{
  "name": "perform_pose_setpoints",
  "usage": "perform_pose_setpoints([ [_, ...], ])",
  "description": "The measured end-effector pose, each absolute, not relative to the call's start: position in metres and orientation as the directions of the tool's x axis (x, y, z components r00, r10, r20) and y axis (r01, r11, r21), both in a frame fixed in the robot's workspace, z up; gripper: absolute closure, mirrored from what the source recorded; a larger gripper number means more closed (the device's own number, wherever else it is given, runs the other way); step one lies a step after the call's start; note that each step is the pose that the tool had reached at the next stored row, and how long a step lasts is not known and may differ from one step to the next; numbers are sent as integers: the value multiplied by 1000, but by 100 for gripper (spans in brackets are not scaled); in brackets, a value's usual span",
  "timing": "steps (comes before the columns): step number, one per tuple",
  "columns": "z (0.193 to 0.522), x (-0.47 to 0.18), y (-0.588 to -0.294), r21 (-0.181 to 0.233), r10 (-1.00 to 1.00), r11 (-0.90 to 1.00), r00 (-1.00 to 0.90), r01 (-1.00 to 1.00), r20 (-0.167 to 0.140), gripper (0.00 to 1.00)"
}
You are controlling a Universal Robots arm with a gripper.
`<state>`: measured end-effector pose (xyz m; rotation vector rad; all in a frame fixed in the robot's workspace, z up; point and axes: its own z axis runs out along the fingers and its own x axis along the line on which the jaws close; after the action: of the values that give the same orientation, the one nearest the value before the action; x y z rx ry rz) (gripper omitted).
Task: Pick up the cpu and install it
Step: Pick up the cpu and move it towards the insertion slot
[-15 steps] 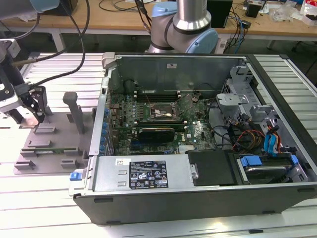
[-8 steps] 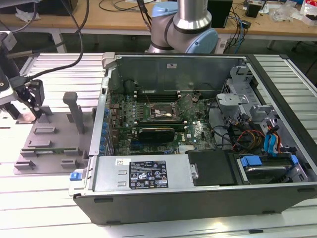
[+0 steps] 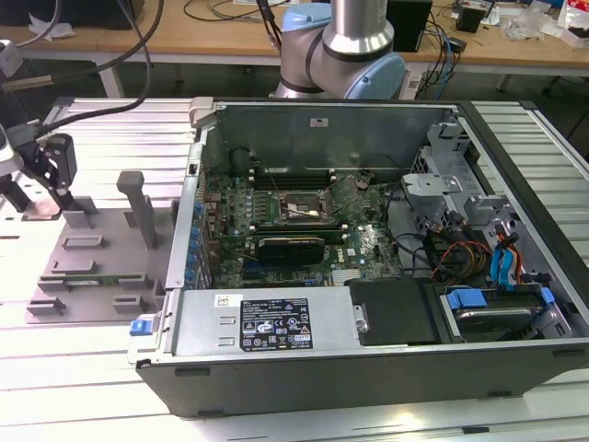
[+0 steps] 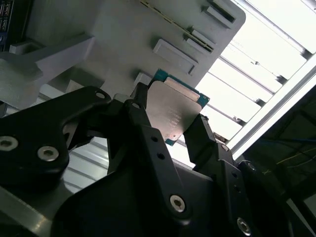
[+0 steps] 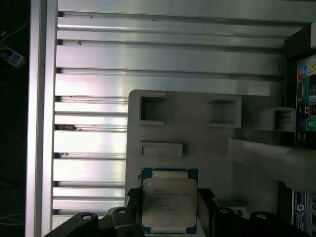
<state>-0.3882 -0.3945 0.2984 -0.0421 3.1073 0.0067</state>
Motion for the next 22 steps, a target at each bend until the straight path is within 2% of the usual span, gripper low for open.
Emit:
perform_pose_setpoints([
  [22,342,-388,-394,4,-27,1000,-999,-27,-34,45],
])
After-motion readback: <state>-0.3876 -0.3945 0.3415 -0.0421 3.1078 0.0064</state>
